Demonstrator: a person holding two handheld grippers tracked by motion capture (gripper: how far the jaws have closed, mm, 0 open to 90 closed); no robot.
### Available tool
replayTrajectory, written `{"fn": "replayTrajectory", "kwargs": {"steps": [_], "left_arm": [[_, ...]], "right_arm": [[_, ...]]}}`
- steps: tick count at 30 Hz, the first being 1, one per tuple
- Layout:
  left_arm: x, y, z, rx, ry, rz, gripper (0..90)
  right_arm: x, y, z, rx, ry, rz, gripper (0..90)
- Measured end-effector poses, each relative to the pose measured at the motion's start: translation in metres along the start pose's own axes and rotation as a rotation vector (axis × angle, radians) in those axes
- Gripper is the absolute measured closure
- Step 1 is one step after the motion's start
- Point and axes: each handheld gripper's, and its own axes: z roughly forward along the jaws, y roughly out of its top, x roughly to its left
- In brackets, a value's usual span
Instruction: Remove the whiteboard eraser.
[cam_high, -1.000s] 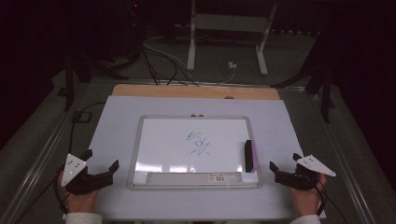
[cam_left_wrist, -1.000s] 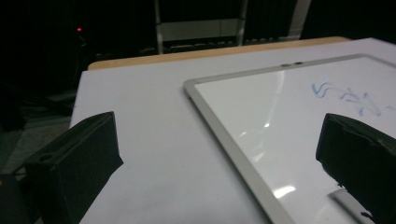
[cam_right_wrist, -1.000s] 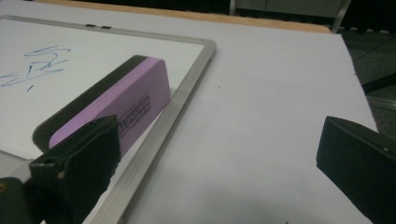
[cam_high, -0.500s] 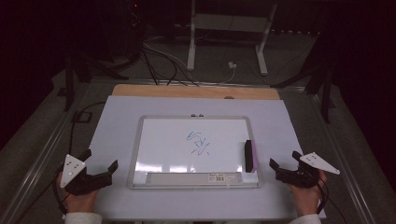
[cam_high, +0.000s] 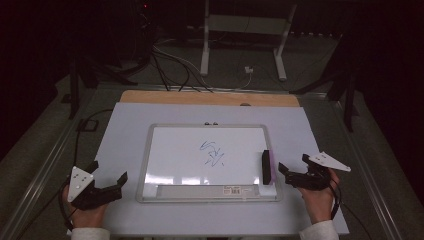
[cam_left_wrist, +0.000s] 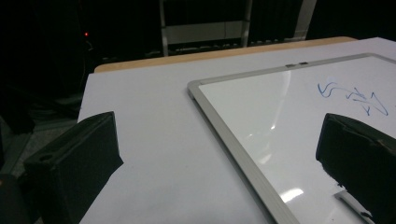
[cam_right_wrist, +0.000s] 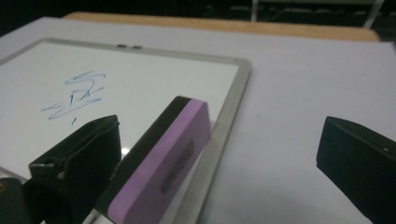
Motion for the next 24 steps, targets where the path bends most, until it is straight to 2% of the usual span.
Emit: {"fn": "replayTrajectory", "kwargs": {"steps": [3, 14, 20, 24], "left_arm": [[0.000, -0.001, 0.000, 0.000, 0.000, -0.007, 0.5], [-0.001, -0.001, 0.002, 0.004, -0.006, 0.001, 0.5], [-0.002, -0.001, 0.001, 0.003, -0.006, 0.002, 0.5], [-0.002, -0.001, 0.002, 0.005, -0.006, 0.002, 0.5]], "right_arm": [[0.004, 0.003, 0.006, 0.047, 0.015, 0.015, 0.3], [0.009, 0.003, 0.016, 0.096, 0.032, 0.044, 0.4], [0.011, 0.001, 0.023, 0.137, 0.034, 0.053, 3.5], [0.011, 0.001, 0.025, 0.145, 0.037, 0.058, 5.5]]}}
